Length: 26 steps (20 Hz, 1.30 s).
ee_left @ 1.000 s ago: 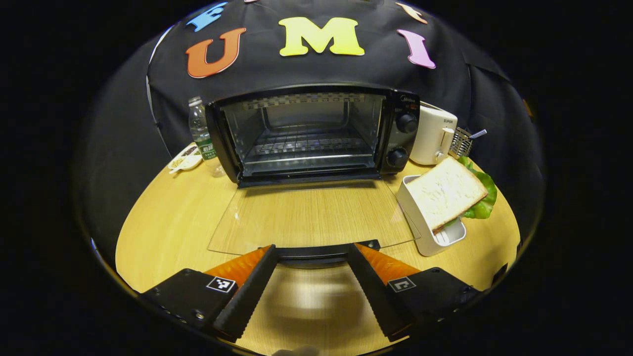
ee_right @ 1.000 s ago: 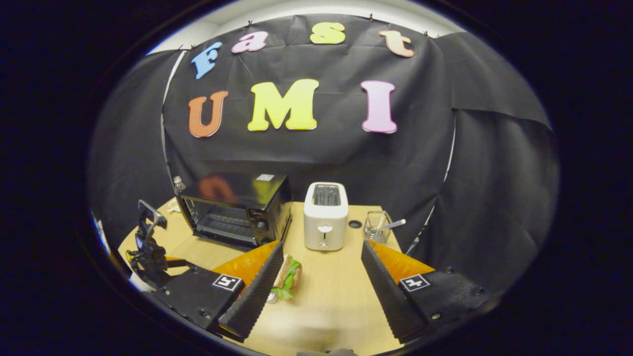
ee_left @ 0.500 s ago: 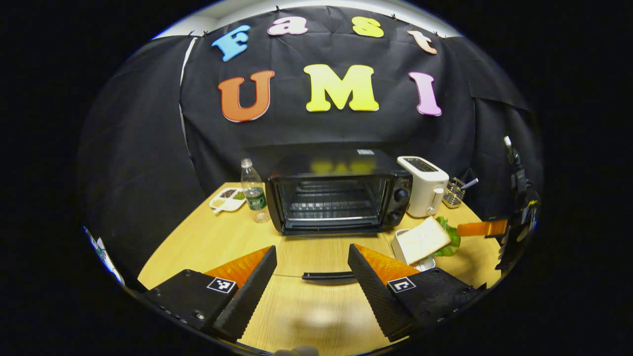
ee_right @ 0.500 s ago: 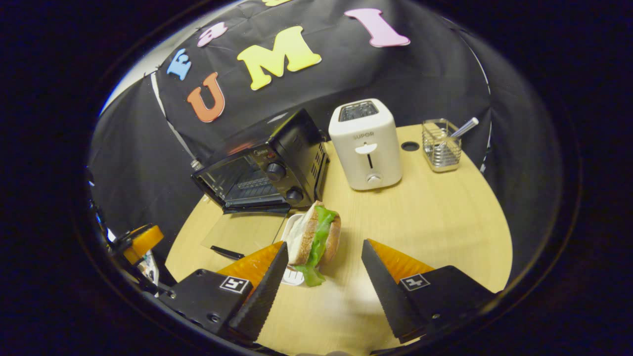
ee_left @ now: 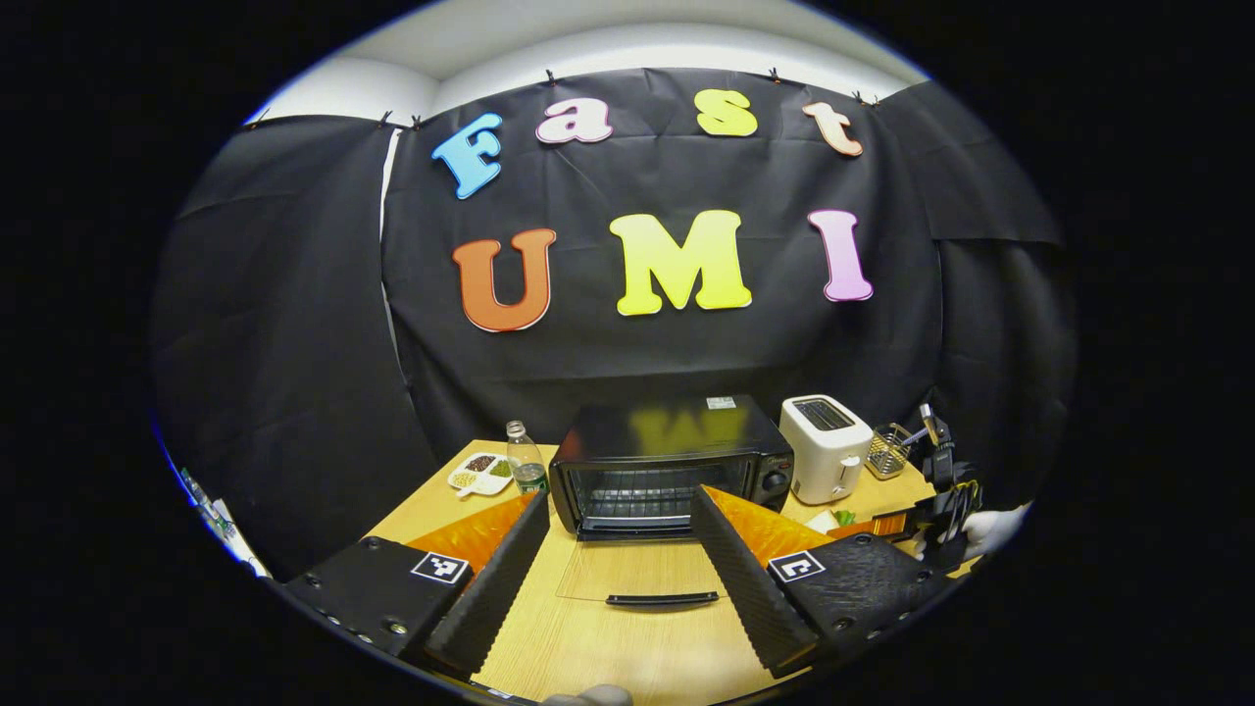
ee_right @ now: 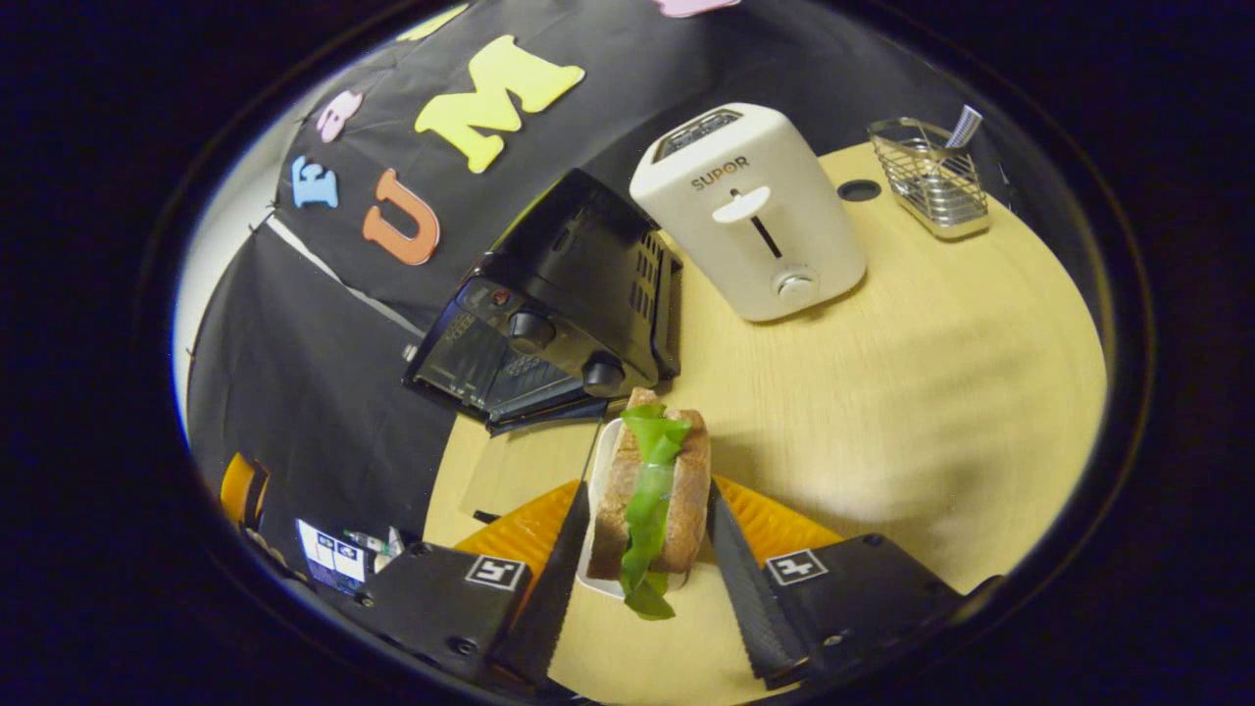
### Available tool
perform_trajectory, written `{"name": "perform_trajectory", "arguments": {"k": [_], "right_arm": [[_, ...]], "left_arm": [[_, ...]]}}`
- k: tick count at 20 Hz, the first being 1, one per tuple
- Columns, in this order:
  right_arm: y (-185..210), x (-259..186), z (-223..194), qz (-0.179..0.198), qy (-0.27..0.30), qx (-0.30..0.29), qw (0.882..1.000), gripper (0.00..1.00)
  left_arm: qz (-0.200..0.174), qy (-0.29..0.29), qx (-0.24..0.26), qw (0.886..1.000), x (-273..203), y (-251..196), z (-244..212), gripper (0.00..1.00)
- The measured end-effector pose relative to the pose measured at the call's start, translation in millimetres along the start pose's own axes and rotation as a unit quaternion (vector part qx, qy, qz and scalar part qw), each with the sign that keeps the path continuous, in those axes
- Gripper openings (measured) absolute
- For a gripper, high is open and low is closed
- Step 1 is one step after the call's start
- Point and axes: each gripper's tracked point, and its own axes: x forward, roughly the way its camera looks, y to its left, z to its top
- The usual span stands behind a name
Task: Open the electric oven with the left hand, put the food in, and close the electric oven.
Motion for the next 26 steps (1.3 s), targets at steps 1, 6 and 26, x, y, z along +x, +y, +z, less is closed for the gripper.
{"name": "perform_trajectory", "arguments": {"k": [1,6,26], "right_arm": [[3,0,-1,0.008,0.005,0.018,1.000,0.62],[19,-13,13,0.006,-0.030,0.032,0.999,0.38],[200,95,5,0.067,-0.266,0.185,0.944,0.44]], "left_arm": [[0.008,-0.002,-0.001,1.000,-3,2,2,0.95],[-0.002,-0.012,-0.010,1.000,-7,6,6,0.95],[-0.097,0.009,0.027,0.995,-11,67,-13,0.96]]}}
